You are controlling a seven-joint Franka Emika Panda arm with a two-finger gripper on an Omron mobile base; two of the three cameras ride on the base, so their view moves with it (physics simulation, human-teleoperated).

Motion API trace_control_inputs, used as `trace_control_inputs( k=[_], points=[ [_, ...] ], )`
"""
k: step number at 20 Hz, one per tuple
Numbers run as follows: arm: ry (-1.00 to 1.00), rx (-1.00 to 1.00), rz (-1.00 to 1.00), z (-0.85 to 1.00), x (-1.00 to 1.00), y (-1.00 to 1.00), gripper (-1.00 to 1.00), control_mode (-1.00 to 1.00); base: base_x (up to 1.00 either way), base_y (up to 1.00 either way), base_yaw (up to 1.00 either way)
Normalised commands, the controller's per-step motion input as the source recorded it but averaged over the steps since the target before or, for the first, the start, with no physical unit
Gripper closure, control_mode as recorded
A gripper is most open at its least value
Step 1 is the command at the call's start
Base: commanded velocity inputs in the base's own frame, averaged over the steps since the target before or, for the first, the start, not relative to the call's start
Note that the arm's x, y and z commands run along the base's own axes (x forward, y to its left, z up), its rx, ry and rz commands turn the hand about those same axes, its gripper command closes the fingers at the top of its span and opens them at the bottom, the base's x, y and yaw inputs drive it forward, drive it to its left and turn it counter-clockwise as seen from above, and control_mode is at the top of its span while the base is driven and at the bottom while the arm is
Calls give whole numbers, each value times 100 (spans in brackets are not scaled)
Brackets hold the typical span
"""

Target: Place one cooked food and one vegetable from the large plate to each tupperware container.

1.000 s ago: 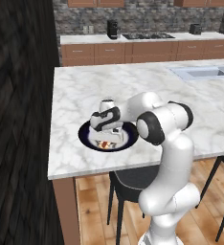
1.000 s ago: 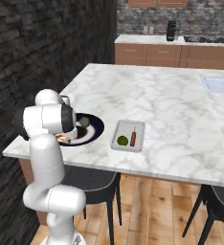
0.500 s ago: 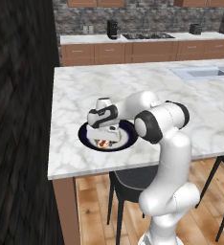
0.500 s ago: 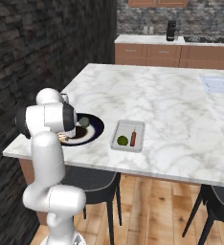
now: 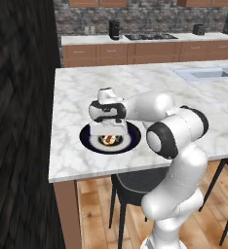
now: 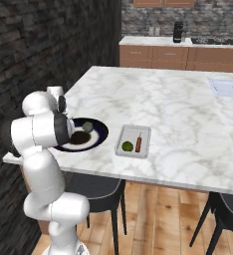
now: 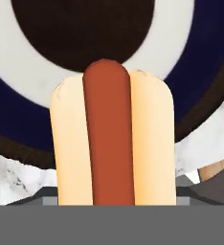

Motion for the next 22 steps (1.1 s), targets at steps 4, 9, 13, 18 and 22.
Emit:
trace_control_inputs(
  k=[4, 9, 13, 18, 22],
  points=[
    [-13, 6, 1, 98, -100, -91, 100, -100, 0, 0, 0],
    [-13, 0, 13, 85, -95, -98, 100, -100, 0, 0, 0],
    [-13, 1, 13, 69, -98, -100, 100, -100, 0, 0, 0],
    [-21, 12, 14, 10, -90, -90, 100, -100, 0, 0, 0],
    [-3, 2, 11, 0, -36, -8, 100, -100, 0, 0, 0]
  ],
)
